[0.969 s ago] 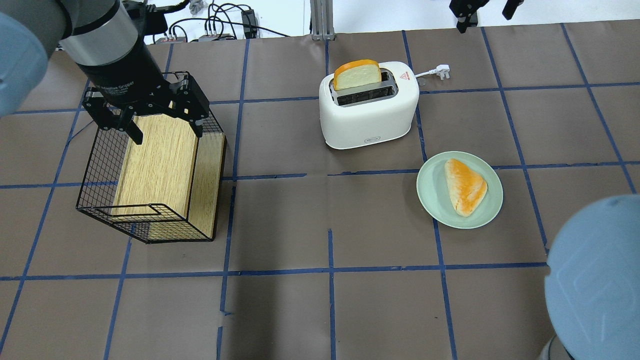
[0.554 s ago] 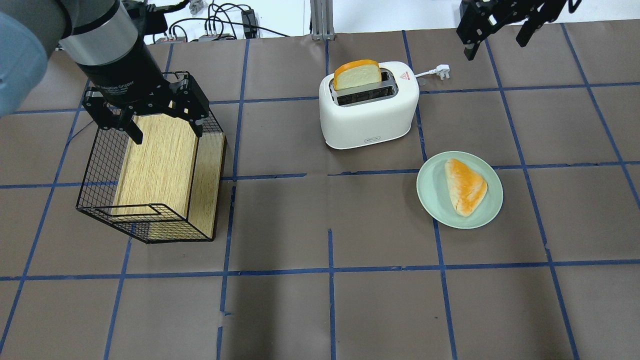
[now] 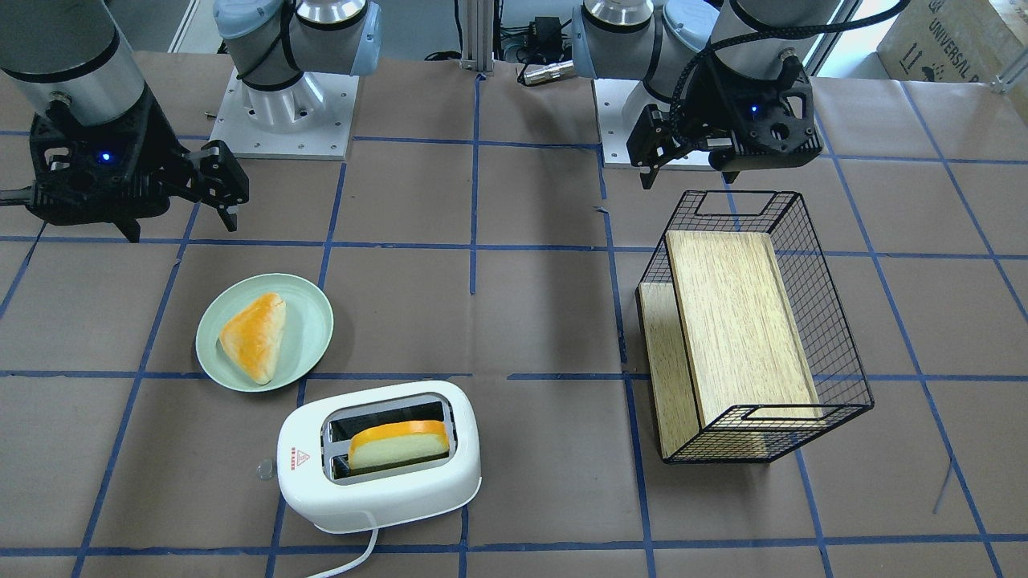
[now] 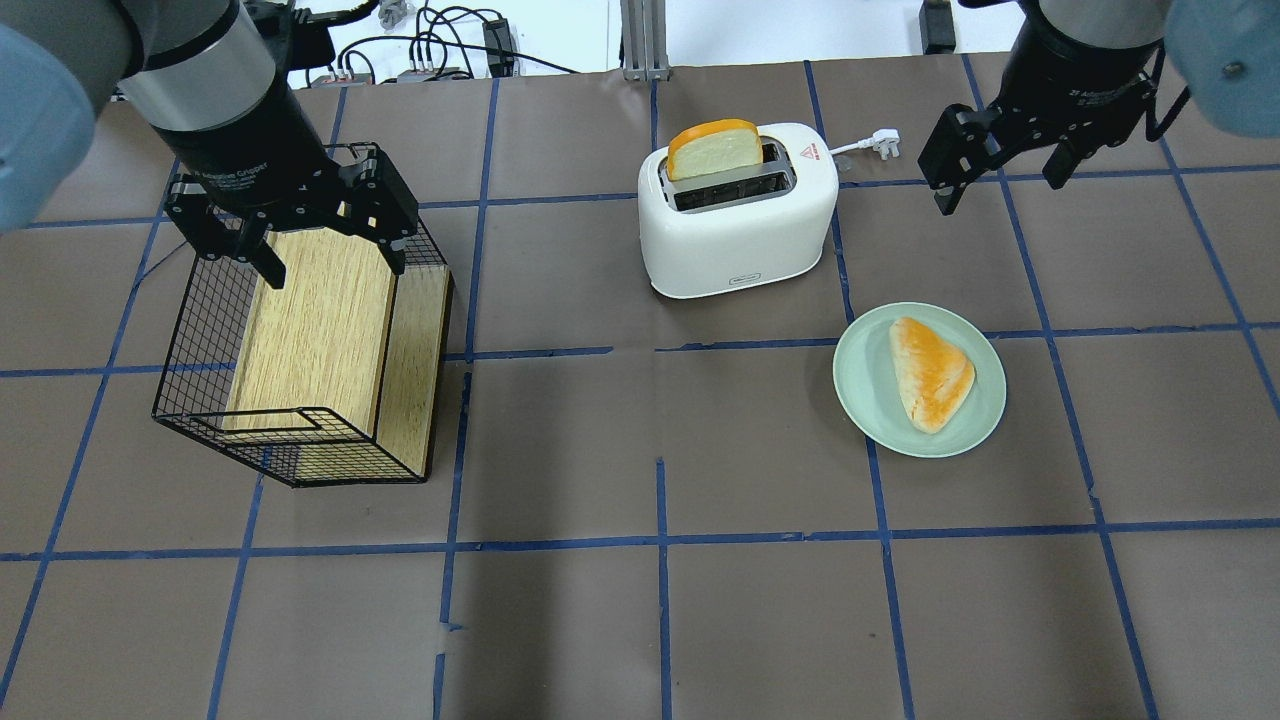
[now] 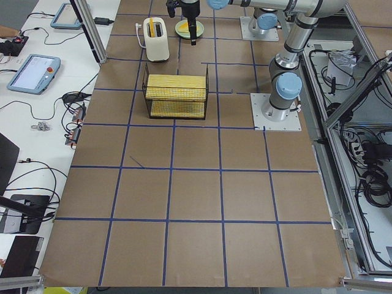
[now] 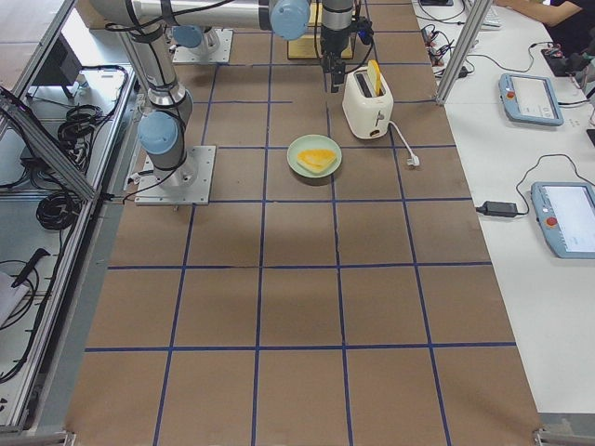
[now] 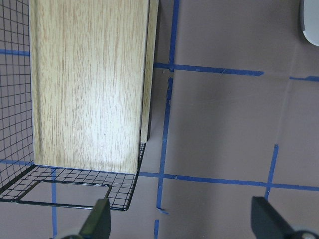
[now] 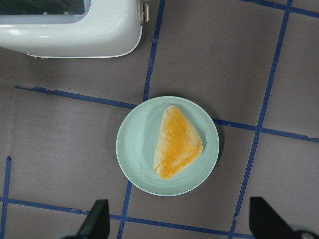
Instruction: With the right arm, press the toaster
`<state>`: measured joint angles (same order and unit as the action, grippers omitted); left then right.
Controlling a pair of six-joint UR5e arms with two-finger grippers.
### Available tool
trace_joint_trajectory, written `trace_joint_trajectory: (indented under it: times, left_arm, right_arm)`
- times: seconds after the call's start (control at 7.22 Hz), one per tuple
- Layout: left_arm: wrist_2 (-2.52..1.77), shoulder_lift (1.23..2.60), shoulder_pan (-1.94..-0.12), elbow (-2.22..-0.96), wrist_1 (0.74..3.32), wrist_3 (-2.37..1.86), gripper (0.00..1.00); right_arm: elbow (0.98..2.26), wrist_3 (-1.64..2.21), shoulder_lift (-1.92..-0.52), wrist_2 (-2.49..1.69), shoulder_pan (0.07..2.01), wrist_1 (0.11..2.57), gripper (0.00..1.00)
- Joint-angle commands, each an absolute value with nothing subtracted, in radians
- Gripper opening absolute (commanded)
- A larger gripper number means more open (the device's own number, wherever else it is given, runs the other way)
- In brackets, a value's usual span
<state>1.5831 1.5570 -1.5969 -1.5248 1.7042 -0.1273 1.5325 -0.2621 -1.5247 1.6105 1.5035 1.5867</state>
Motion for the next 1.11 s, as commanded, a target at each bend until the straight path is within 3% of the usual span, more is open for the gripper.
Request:
trace_joint_trajectory:
  times: [0.0, 0.97]
  left_arm:
    - [1.583, 1.557, -1.597, -1.525, 1.704, -0.127, 1.00]
    - [1.583, 1.557, -1.597, -1.525, 1.704, -0.127, 1.00]
  right_arm:
    - [1.540, -0.259, -1.529, 1.627, 1.503, 1.582, 0.99]
    - [1.536, -0.135, -1.522, 1.632, 1.497, 1.588, 1.00]
